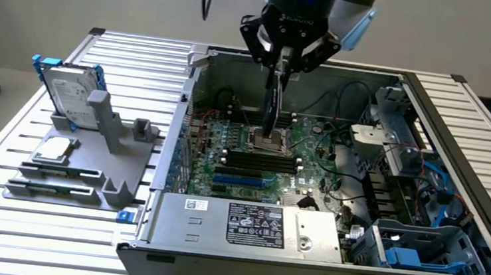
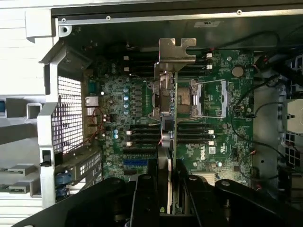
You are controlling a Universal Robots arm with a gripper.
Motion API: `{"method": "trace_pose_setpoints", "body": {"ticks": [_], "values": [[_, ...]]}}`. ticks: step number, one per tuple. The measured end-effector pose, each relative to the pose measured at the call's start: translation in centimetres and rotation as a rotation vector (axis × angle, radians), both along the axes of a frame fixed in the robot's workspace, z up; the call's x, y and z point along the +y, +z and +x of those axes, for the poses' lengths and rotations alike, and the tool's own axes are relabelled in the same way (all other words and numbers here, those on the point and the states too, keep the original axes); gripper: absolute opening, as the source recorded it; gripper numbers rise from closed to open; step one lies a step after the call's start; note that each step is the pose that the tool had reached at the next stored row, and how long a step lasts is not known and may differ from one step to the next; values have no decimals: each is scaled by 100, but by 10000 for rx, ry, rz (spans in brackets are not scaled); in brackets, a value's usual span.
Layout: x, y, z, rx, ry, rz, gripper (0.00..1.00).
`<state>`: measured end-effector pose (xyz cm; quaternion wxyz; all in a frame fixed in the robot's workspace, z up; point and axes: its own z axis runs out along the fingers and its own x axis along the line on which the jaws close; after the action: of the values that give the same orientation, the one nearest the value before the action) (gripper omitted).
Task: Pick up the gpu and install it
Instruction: 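Pick up the gpu and move the gpu toward the slot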
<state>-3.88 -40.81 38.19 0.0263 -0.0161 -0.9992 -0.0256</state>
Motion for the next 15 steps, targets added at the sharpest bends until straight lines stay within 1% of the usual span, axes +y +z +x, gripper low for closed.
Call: {"method": "trace_pose_setpoints", "body": {"ticks": [4, 8, 10, 13, 14, 15], "values": [[14, -72, 55, -1, 123, -39, 26], [17, -138, 110, -4, 257, -73, 26], [17, -159, 138, -18, 305, -77, 26], [17, -181, 178, -70, 364, -78, 26], [17, -184, 189, -73, 375, -78, 26], [16, -184, 192, -54, 377, -79, 26]]}}
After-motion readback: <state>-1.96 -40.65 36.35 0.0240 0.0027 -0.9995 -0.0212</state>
